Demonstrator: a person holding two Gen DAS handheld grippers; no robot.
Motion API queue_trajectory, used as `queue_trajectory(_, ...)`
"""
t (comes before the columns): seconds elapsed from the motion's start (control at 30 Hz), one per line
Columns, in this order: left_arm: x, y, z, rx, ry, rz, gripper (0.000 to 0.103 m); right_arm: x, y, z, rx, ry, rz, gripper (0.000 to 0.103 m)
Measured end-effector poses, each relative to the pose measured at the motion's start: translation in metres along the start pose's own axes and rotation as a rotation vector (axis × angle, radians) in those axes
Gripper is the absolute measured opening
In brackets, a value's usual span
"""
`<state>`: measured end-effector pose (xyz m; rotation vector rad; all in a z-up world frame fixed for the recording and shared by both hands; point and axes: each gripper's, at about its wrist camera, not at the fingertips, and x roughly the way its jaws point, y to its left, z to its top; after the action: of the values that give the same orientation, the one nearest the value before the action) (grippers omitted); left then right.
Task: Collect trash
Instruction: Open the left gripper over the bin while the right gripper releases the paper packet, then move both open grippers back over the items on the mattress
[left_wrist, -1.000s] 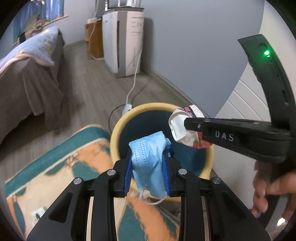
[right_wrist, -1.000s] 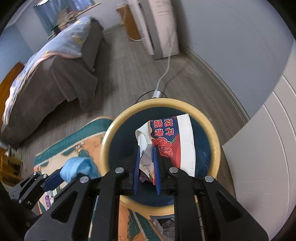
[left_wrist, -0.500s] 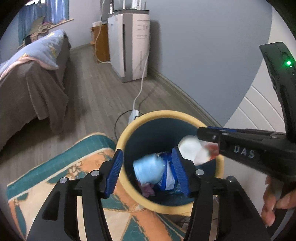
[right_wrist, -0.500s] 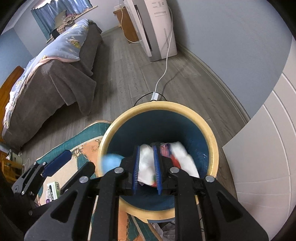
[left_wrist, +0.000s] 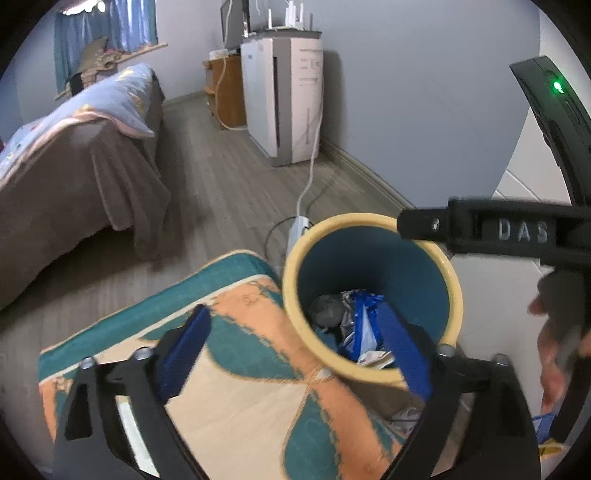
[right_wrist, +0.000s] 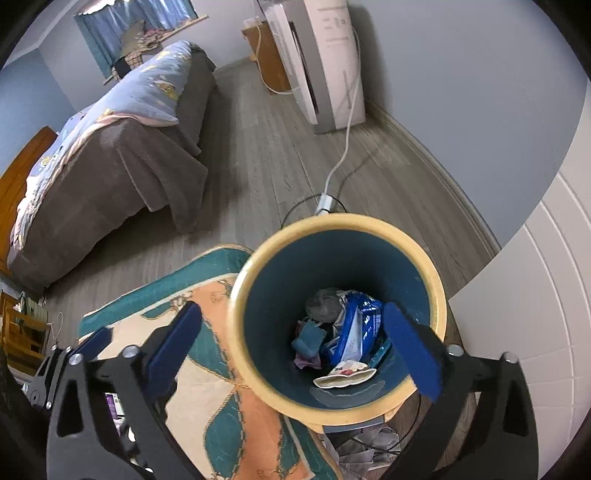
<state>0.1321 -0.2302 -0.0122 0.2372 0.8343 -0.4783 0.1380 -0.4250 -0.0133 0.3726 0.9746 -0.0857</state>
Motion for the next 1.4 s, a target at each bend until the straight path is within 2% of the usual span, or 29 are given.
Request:
queue_trajectory(0.17, -0.036, 0.024, -0.019, -0.006, -0.032, 0.027, 0.094, -0.012, 0.020, -0.002, -0.034, -0.007, -0.009, 0.097)
queue_trajectory(0.4, -0.073, 0.077, -0.050, -0.072, -0.023, 0.107, 0.095, -0.021, 0.052, -0.011, -0.094, -0.007, -0.017, 0.097)
queue_trajectory(0.57, -0.096, 0.119, -0.073, -0.139, -0.015, 0.177, 0.095, -0.025, 0.075, -0.019, -0.121, -0.003, 0.003, 0.097)
queue_trajectory(0.77, -0.121, 0.158, -0.109, -0.272, -0.001, 0.197, 0.095, -0.026, 0.106, -0.032, -0.141, 0.020, 0.041, 0.097)
queue_trajectory(0.87, -0.130, 0.168, -0.122, -0.313, -0.010, 0.201, 0.095, -0.025, 0.118, -0.041, -0.139, 0.033, 0.062, 0.097)
queue_trajectory(1.07, -0.147, 0.187, -0.147, -0.329, -0.005, 0.251, 0.095, -0.021, 0.149, -0.065, -0.153, 0.075, 0.093, 0.097)
queue_trajectory(1.27, -0.159, 0.209, -0.166, -0.347, 0.005, 0.289, 0.095, -0.018, 0.185, -0.089, -0.226, 0.081, 0.069, 0.097)
queue_trajectory(1.4, -0.160, 0.221, -0.177, -0.351, 0.021, 0.316, 0.096, -0.015, 0.204, -0.106, -0.270, 0.053, 0.060, 0.097)
